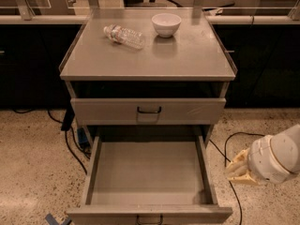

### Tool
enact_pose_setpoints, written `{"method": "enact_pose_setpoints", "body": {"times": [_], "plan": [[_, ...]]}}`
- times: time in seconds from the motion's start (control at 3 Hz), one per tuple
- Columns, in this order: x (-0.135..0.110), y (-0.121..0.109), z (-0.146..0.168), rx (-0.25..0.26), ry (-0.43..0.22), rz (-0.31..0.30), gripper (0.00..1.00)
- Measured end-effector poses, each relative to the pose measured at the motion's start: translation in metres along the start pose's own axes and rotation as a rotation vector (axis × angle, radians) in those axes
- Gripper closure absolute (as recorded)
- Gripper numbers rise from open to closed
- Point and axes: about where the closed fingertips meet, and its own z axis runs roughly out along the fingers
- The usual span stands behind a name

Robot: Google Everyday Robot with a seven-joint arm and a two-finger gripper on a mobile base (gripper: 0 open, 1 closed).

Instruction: Close middle drawer

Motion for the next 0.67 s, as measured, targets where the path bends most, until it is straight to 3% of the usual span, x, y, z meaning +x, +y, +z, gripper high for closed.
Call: {"method": "enact_pose_setpoints", "body": {"times": [0.67], "plan": [[0.042, 0.024, 0.087, -0.064, -0.045, 0.034, 1.00]]}}
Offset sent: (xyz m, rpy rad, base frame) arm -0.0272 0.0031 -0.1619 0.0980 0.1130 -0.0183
